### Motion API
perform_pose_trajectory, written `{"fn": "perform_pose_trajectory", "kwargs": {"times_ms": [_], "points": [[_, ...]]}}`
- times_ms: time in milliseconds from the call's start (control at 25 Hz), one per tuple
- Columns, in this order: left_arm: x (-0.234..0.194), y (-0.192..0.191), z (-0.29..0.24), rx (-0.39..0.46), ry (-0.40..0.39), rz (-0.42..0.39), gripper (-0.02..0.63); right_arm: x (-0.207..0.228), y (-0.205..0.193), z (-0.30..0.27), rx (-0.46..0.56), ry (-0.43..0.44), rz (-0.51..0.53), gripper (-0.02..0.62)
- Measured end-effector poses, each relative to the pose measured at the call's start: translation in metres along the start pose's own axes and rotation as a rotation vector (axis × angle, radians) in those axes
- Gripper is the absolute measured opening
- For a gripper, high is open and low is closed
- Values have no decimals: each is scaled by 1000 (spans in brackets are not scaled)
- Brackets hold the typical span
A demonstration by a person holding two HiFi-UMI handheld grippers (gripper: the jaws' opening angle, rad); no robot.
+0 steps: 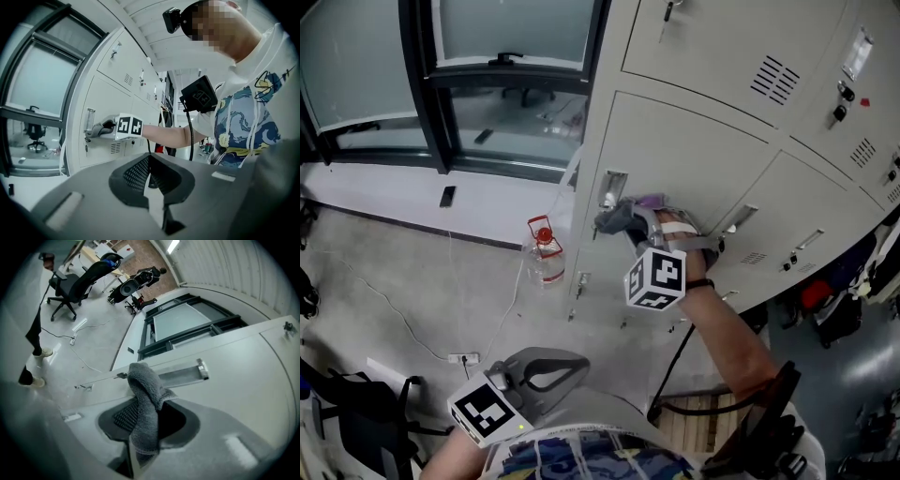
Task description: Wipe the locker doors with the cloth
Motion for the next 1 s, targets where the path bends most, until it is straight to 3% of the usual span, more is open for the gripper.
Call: {"fn": "perform_pose_trajectory", "kwargs": {"times_ms": [200, 400, 800, 880, 1000], "points": [[-2, -3, 1, -28, 14, 7, 2, -38, -19, -25, 14, 52, -47, 114], [-2, -4, -1, -39, 19, 14, 2, -54, -33, -33, 68, 82, -227, 114], [-4, -5, 0, -37, 12, 5, 2, -105, -56, -72, -88, 248, -131, 114], [-4, -4, 3, -29, 13, 1, 2, -96, -54, -61, -104, 267, -140, 114], [-6, -5, 9, -16, 21, 10, 2, -53, -34, -23, -66, 214, -145, 114]]}}
Point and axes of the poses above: the fingertips, and each gripper's own axes: z backward along the fingers, x to its right, y out of its top, the point moved 10 cm from there along z, backward along the fingers, and after that the axes turned 15 degrees about -z, right-handed, at the moved point
